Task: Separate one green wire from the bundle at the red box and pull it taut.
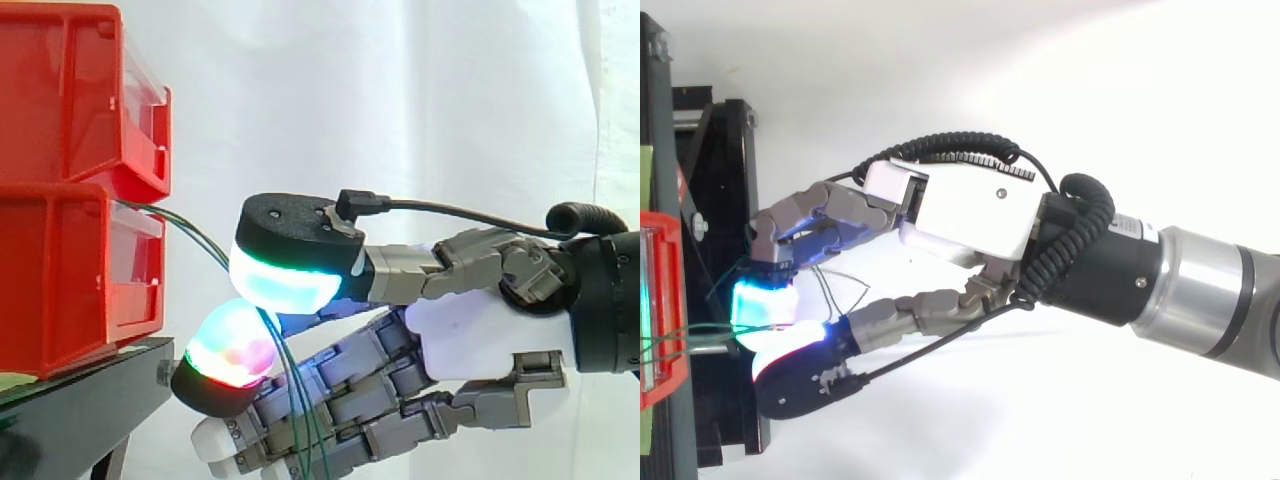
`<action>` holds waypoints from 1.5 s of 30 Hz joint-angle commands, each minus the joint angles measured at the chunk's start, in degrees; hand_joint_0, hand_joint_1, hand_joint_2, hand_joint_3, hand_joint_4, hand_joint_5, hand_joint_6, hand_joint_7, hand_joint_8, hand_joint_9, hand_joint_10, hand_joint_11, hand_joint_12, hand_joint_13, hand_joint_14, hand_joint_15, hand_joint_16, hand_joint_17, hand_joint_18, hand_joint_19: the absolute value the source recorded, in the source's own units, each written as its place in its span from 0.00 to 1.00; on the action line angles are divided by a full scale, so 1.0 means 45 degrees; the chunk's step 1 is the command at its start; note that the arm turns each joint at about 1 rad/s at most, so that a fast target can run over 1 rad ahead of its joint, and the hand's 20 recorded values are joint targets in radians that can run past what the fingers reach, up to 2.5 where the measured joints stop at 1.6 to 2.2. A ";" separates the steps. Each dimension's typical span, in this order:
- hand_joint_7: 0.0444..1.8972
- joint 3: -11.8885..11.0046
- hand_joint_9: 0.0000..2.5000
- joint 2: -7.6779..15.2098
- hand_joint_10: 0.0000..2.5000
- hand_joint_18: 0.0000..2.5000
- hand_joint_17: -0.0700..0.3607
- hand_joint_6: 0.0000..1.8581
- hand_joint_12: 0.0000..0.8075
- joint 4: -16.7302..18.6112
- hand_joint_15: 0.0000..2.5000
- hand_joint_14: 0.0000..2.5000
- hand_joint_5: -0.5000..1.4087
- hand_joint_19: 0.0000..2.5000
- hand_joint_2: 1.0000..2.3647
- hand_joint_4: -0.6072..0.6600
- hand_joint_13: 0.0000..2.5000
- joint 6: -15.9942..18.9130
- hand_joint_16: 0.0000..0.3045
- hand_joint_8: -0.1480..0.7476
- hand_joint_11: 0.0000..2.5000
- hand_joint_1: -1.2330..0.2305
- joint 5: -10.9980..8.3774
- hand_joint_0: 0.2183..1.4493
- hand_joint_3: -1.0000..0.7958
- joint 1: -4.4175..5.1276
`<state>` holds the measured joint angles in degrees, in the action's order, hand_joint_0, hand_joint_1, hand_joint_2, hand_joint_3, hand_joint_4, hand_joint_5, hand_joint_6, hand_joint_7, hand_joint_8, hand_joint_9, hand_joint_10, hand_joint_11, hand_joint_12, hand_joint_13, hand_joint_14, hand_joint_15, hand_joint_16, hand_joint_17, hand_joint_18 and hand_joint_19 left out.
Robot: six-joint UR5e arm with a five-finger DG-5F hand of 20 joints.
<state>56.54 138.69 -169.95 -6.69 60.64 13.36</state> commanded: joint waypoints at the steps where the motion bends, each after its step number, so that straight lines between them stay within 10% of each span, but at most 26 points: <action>1: 0.47 0.0015 0.31 0.0001 0.00 0.12 0.42 0.46 0.41 0.0013 0.01 0.00 0.18 0.08 0.00 0.60 0.15 0.0002 0.16 0.46 0.07 0.37 -0.0018 0.26 0.29 0.0020; 16: 0.47 -0.0102 0.31 -0.0155 0.00 0.12 0.42 0.48 0.39 -0.0847 0.01 0.00 0.18 0.08 0.01 0.60 0.15 0.0549 0.16 0.45 0.07 0.31 0.0021 0.29 0.34 0.0001; 24: 0.49 -0.0473 0.31 -0.0214 0.00 0.12 0.42 0.47 0.40 -0.2136 0.02 0.00 0.18 0.08 0.00 0.60 0.15 0.0744 0.16 0.46 0.07 0.45 0.0040 0.28 0.32 -0.0038; 45: 0.48 -0.1020 0.31 -0.0233 0.00 0.12 0.41 0.48 0.39 -0.3308 0.01 0.00 0.18 0.08 0.00 0.57 0.15 0.0763 0.16 0.45 0.07 0.27 0.0079 0.32 0.33 -0.0097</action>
<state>52.09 137.67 -184.83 -3.25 60.96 12.95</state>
